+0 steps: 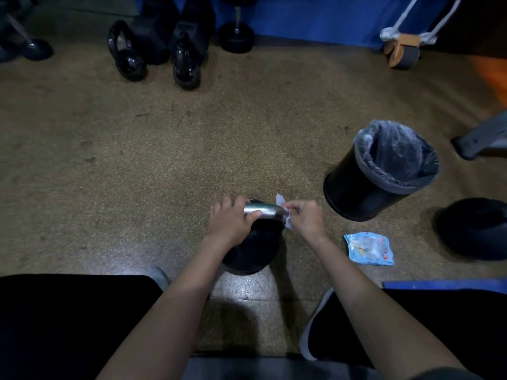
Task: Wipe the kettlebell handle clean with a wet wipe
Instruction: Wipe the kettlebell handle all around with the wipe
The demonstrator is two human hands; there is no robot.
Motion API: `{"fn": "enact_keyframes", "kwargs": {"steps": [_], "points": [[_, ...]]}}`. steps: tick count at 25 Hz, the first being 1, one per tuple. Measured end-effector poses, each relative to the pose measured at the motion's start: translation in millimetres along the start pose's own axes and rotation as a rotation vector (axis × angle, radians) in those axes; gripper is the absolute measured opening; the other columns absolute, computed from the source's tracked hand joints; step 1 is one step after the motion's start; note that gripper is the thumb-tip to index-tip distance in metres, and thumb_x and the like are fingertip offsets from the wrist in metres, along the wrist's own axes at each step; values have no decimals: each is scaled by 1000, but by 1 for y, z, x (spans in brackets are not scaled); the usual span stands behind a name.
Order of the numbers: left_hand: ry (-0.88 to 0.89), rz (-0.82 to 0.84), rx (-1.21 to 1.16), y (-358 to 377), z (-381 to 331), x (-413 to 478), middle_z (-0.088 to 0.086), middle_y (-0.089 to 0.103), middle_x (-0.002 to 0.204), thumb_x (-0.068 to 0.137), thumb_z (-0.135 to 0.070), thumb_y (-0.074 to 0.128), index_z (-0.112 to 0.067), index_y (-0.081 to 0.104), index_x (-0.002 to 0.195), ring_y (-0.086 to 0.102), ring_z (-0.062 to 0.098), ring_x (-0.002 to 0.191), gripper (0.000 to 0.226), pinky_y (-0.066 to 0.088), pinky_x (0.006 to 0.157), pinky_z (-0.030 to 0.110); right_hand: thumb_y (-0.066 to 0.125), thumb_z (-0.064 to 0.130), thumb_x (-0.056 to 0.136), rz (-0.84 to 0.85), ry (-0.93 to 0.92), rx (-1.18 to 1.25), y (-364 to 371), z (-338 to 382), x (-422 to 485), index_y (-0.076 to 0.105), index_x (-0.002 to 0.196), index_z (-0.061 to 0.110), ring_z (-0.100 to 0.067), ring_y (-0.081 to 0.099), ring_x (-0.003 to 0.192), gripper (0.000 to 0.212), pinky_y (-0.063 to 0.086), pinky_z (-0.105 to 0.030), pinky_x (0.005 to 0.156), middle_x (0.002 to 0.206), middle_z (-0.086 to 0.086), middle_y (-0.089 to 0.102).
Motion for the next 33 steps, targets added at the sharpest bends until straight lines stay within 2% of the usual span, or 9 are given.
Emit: {"fn": "enact_keyframes", "kwargs": {"steps": [6,10,13,16,18,23,29,32,33], "points": [[2,-8,5,-1,0,-1,12,43,131,91,-56,38,-25,40,132,39,34,119,52,27,108,41,47,2,90,151,61,38,19,-13,11,74,94,15,-13,58,79,31,39,-20,68,83,1,64],[10,-24,5,0,1,1,12,45,130,90,-57,40,-24,42,130,42,34,119,52,28,108,43,50,0,88,161,95,69,19,-14,12,73,90,13,-7,54,62,26,39,-11,48,79,-3,63],[9,-16,11,0,1,2,13,45,130,90,-58,39,-24,42,131,42,35,120,53,28,108,43,52,1,87,135,62,46,16,-9,13,74,91,10,-10,57,70,24,37,-6,49,79,-2,65],[-7,0,8,-1,0,0,12,42,132,91,-57,38,-25,40,132,39,35,121,53,27,109,42,54,0,86,88,48,40,11,-10,12,74,92,9,-12,59,79,23,41,-17,61,88,-7,71],[-3,-6,18,-2,-1,-1,12,43,132,91,-57,37,-25,40,132,39,34,121,52,27,109,42,57,1,84,130,50,-46,13,-3,15,74,93,11,-12,58,77,21,38,-16,64,84,-6,70],[-1,-7,19,-3,-1,-1,12,43,131,91,-57,37,-25,40,132,39,34,121,52,27,108,42,50,-9,79,265,-54,-94,22,11,13,74,93,13,-13,58,72,36,40,-16,54,76,-2,66],[6,-11,38,-2,-1,0,13,44,129,91,-59,35,-25,40,130,41,34,119,52,28,107,42,49,-5,83,413,-60,-207,31,10,18,73,87,16,-11,53,59,32,35,-12,46,63,-1,59],[10,-8,44,-1,-1,0,12,44,128,91,-59,35,-26,40,129,40,33,119,51,28,107,42,50,-2,88,412,-49,-175,27,9,20,72,91,12,-9,53,58,27,37,-8,42,71,-6,66],[9,-4,40,-1,-1,0,12,44,128,91,-59,35,-26,40,129,40,33,119,50,27,107,42,49,-3,86,419,-57,-206,28,12,20,73,87,14,-9,52,58,29,36,-8,42,67,-3,64]]}}
Point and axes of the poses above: each hand's wrist, its own x-axis towards the middle knuckle, its own y-axis out of the palm, z = x × y, the point moved 10 cm from there along x, towards the middle knuckle
